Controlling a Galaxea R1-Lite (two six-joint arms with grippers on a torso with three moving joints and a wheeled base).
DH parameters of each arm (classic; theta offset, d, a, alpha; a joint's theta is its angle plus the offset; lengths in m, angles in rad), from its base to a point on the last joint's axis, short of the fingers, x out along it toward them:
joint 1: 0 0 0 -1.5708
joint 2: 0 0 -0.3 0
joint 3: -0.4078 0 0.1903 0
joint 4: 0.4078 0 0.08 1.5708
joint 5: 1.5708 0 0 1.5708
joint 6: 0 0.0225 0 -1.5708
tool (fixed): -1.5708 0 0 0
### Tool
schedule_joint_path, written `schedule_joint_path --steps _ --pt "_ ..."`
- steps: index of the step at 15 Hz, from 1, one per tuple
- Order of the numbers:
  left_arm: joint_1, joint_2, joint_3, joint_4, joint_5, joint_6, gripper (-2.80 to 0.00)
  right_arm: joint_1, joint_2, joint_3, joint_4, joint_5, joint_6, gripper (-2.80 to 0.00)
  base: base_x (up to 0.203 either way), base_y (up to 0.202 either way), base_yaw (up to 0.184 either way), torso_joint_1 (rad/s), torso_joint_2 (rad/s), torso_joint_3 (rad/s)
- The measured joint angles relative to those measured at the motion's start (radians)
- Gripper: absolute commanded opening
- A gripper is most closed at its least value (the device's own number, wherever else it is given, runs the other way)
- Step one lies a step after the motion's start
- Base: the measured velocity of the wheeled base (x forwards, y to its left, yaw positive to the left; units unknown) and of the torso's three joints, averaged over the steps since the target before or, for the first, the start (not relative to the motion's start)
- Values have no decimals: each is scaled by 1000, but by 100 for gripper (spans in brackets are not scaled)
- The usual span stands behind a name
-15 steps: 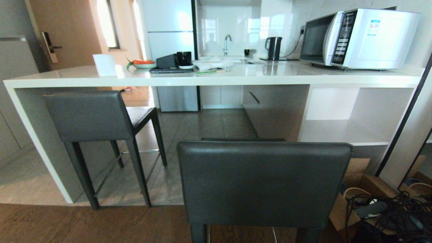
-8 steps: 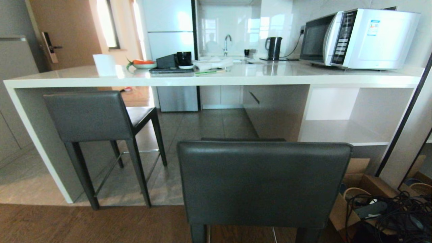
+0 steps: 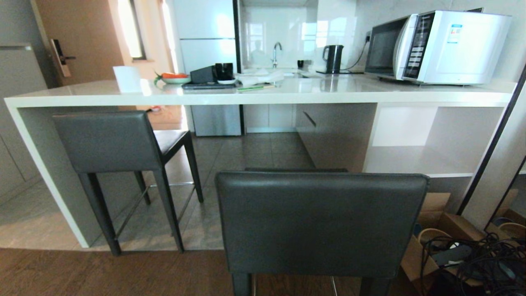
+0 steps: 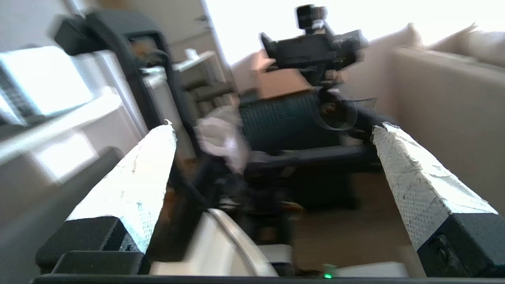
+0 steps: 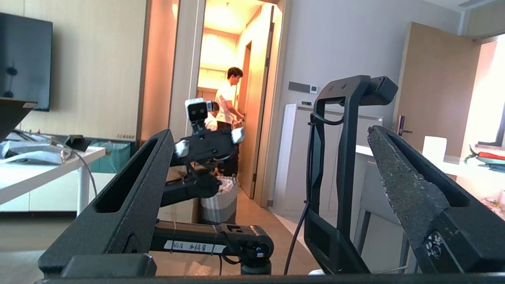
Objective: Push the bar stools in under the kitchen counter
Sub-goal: Pull the gray chair out from under the dining table
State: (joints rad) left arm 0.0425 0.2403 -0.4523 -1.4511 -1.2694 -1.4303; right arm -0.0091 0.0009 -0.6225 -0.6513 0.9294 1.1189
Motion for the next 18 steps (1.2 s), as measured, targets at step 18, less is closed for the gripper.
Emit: schedule_joint_path --steps 18 --pt "-37 -173 265 291 186 331 0 0 0 84 145 -350 -234 0 0 0 0 0 0 0"
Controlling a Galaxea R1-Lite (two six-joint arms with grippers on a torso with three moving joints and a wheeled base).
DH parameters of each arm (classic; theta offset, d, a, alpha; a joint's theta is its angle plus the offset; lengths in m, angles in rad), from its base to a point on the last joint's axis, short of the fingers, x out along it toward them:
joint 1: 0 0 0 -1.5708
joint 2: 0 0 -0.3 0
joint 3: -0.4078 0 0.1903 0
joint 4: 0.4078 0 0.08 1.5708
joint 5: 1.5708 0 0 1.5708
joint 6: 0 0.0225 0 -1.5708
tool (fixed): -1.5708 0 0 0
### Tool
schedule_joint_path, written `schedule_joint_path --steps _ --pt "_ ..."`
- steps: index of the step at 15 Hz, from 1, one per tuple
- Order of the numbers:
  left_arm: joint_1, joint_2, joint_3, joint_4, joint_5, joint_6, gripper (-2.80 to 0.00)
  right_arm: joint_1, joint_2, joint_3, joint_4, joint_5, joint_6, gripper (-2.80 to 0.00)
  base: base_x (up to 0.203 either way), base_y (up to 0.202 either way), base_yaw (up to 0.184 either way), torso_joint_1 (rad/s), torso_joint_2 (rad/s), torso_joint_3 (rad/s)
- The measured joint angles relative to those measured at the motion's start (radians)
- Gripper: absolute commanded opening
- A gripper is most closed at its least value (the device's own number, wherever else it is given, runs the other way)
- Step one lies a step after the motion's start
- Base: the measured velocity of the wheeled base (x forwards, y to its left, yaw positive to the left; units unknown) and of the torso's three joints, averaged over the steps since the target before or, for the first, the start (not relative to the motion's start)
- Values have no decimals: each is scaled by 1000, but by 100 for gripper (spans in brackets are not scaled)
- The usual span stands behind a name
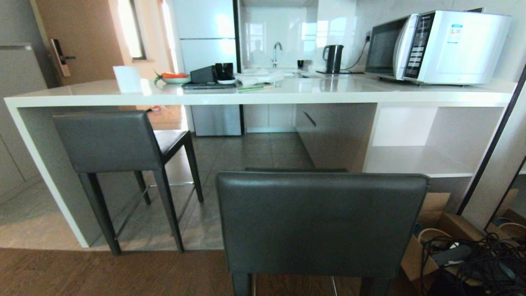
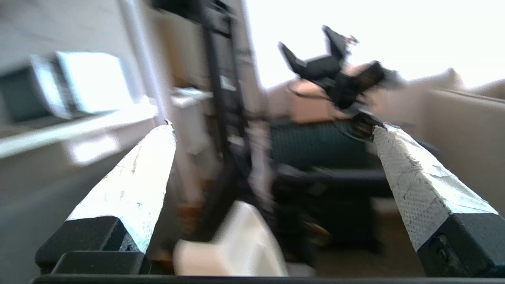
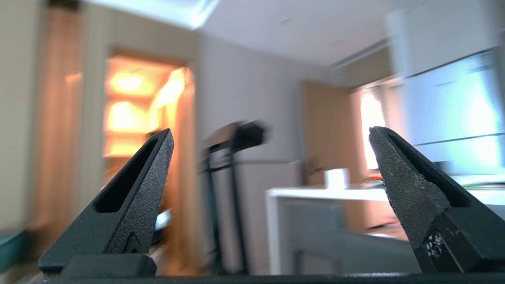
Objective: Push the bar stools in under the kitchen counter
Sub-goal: Pull the gray chair out from under the dining table
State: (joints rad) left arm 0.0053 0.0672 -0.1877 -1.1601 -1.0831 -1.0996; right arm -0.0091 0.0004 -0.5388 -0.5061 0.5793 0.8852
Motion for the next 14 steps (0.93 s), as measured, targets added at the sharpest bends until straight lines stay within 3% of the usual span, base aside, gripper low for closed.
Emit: schedule_joint_path --steps 3,7,10,12,14 --pt "2 0 -31 190 105 200 0 0 0 -7 56 -44 -106 0 0 0 0 0 0 0" --pt "2 1 -66 478 328 512 0 0 0 23 120 -127 -273 0 0 0 0 0 0 0" --pt "2 -10 -90 718 523 722 0 0 0 39 224 -285 -408 0 0 0 0 0 0 0" --pt "1 -37 -95 867 626 821 0 0 0 46 299 -399 -496 0 0 0 0 0 0 0" --pt "0 -54 -95 1010 778 932 0 0 0 57 375 -506 -605 0 0 0 0 0 0 0"
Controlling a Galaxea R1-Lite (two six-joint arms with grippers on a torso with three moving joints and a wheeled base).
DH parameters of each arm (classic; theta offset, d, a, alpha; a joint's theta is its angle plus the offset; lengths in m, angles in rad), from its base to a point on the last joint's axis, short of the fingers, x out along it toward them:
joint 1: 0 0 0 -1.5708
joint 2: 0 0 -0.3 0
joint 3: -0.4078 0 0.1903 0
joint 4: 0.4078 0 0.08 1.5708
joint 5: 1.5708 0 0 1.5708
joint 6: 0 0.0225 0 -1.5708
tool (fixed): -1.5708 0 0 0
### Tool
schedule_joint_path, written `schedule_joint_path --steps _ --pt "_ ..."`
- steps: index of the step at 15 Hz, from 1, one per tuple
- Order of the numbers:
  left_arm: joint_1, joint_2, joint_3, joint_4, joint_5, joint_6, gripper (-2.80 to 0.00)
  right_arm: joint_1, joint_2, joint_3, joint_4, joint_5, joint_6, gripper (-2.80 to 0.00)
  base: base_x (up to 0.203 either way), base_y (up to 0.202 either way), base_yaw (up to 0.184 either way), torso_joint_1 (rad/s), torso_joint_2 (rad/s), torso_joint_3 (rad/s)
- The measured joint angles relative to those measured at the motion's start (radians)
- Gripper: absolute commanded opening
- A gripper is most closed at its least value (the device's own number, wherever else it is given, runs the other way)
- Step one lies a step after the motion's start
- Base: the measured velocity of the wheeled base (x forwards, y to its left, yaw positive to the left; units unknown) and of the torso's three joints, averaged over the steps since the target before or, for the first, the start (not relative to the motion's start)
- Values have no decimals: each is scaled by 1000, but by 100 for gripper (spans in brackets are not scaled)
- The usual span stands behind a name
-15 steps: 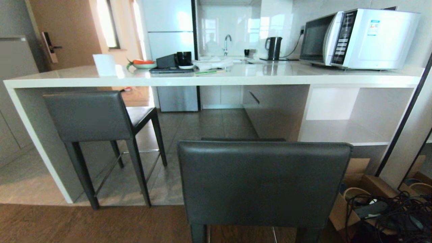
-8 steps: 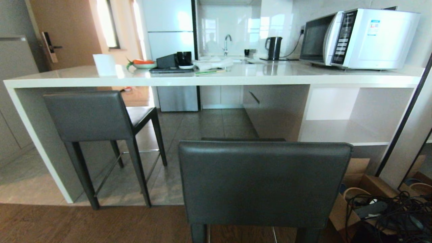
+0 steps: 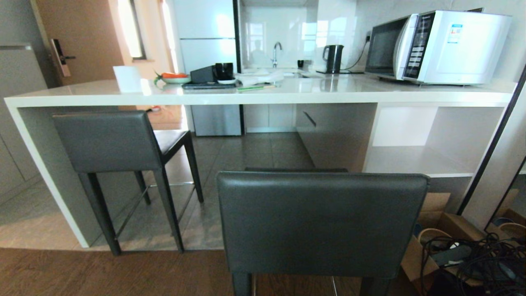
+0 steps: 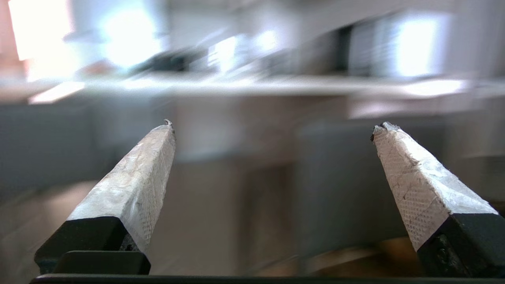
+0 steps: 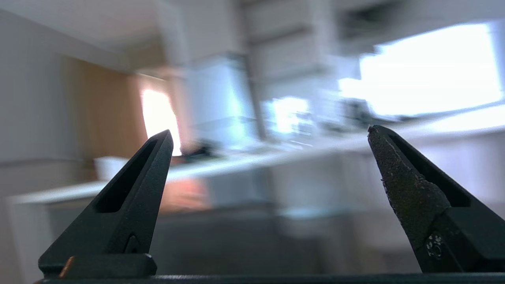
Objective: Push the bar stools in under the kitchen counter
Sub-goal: Pull the gray chair out from under the dining table
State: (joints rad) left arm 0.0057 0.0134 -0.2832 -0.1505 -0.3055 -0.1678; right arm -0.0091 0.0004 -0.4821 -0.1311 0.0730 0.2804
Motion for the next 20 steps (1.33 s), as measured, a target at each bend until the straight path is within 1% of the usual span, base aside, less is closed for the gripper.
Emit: schedule_joint_path --steps 1,2,3,4,5,7,8,10,12,13,14,15,16,17,18,19,20 --pt "-1 -4 6 54 83 40 0 0 0 9 15 -57 -34 0 0 0 0 0 0 0" --pt "-1 -7 16 80 152 56 0 0 0 14 20 -99 -47 0 0 0 0 0 0 0" --pt "-1 -9 30 86 208 66 0 0 0 20 23 -116 -59 0 0 0 0 0 0 0" --pt "-1 -10 46 86 244 85 0 0 0 31 33 -119 -87 0 0 0 0 0 0 0" --pt "-1 -11 68 85 260 111 0 0 0 54 55 -125 -137 0 0 0 0 0 0 0" --pt "0 -12 124 80 268 160 0 -1 0 130 60 -140 -260 0 0 0 0 0 0 0" --pt "-1 -12 140 79 267 163 0 0 0 159 49 -142 -282 0 0 0 0 0 0 0" --pt "-1 -12 179 78 265 163 0 0 0 234 33 -143 -289 0 0 0 0 0 0 0" --pt "-1 -12 245 76 268 160 0 0 0 334 -14 -139 -293 0 0 0 0 0 0 0" --pt "-1 -12 264 78 269 141 0 0 0 400 -50 -128 -294 0 0 0 0 0 0 0" --pt "-1 -12 273 81 269 107 0 0 0 440 -56 -116 -290 0 0 0 0 0 0 0" --pt "-1 -12 277 82 270 78 0 0 0 461 -23 -99 -289 0 0 0 0 0 0 0" --pt "-1 -12 280 84 273 73 0 0 0 472 41 -77 -295 0 0 0 0 0 0 0" --pt "-2 -12 281 93 278 74 0 0 0 477 97 -64 -307 0 0 0 0 0 0 0" --pt "-2 -12 279 121 282 77 0 1 0 479 120 -61 -314 0 0 0 0 0 0 0" --pt "-2 -12 268 166 283 96 0 1 0 480 120 -62 -320 0 0 0 0 0 0 0" --pt "-2 -12 249 207 285 129 0 1 0 481 121 -61 -321 0 0 0 0 0 0 0"
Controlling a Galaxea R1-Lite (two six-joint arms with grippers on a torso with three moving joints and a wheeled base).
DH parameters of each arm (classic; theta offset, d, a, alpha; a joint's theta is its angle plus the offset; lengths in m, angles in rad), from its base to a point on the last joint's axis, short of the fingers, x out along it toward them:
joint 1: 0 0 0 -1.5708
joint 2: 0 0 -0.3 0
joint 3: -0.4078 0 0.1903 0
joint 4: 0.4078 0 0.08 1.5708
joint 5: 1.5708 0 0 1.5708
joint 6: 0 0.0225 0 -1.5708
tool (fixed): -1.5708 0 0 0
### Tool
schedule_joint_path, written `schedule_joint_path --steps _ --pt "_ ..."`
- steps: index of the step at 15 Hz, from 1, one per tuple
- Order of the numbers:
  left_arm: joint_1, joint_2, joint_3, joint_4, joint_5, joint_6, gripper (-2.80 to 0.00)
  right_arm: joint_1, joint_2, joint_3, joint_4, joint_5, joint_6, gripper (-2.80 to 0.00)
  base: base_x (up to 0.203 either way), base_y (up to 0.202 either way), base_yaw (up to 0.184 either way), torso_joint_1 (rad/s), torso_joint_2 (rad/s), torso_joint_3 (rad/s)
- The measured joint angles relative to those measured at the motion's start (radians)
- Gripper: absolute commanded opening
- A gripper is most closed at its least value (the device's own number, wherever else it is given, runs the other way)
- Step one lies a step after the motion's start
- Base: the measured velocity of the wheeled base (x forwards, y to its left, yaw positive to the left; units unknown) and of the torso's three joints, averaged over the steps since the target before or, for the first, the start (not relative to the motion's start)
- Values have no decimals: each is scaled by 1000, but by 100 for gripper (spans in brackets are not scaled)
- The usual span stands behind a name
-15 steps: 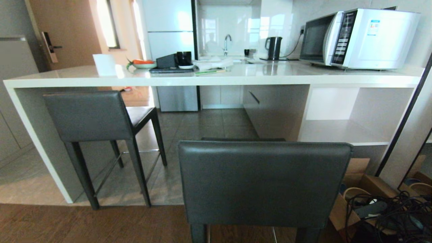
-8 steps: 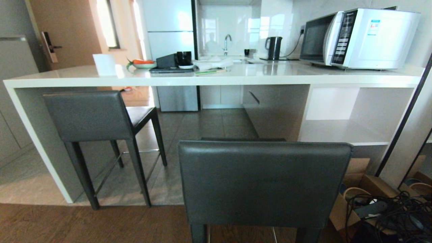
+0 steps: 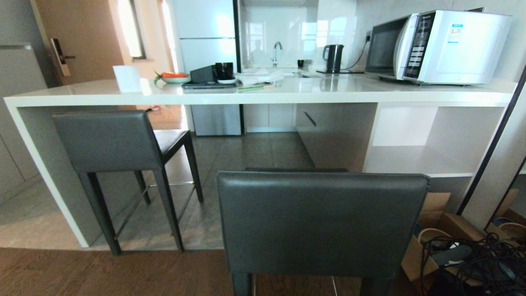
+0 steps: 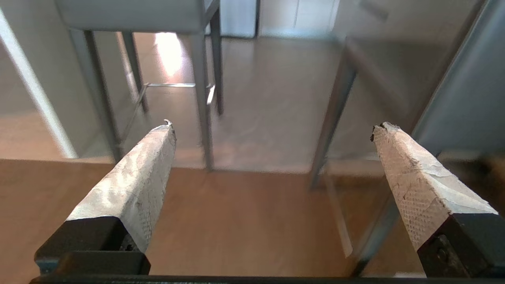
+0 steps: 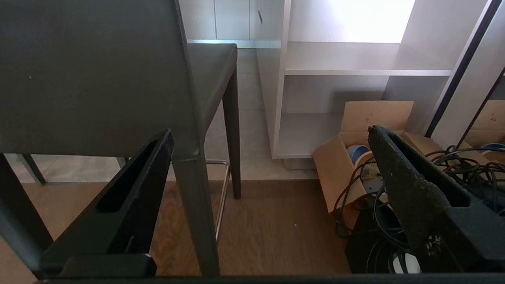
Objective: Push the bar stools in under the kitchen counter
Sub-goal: Pull the gray chair out from under the dining table
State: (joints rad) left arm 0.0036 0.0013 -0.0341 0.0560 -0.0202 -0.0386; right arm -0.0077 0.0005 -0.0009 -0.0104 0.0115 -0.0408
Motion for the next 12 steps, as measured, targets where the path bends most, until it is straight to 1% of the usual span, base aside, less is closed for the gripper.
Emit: schedule_joint_path --steps 1,2,4,6,9,12 --pt "0 0 -13 46 2 24 0 0 0 1 1 0 -1 0 0 0 0 0 0 0" --pt "0 0 -26 81 7 33 0 0 0 1 2 0 -2 0 0 0 0 0 0 0" --pt "-1 0 -37 104 18 36 0 0 0 1 2 1 -16 0 0 0 0 0 0 0" --pt "-2 0 -51 154 29 60 0 0 0 1 2 3 -22 0 0 0 0 0 0 0" --pt "-2 0 -52 170 0 76 0 0 0 1 2 3 -22 0 0 0 0 0 0 0" --pt "-2 -1 -56 173 5 73 0 0 0 1 2 3 -20 0 0 0 0 0 0 0"
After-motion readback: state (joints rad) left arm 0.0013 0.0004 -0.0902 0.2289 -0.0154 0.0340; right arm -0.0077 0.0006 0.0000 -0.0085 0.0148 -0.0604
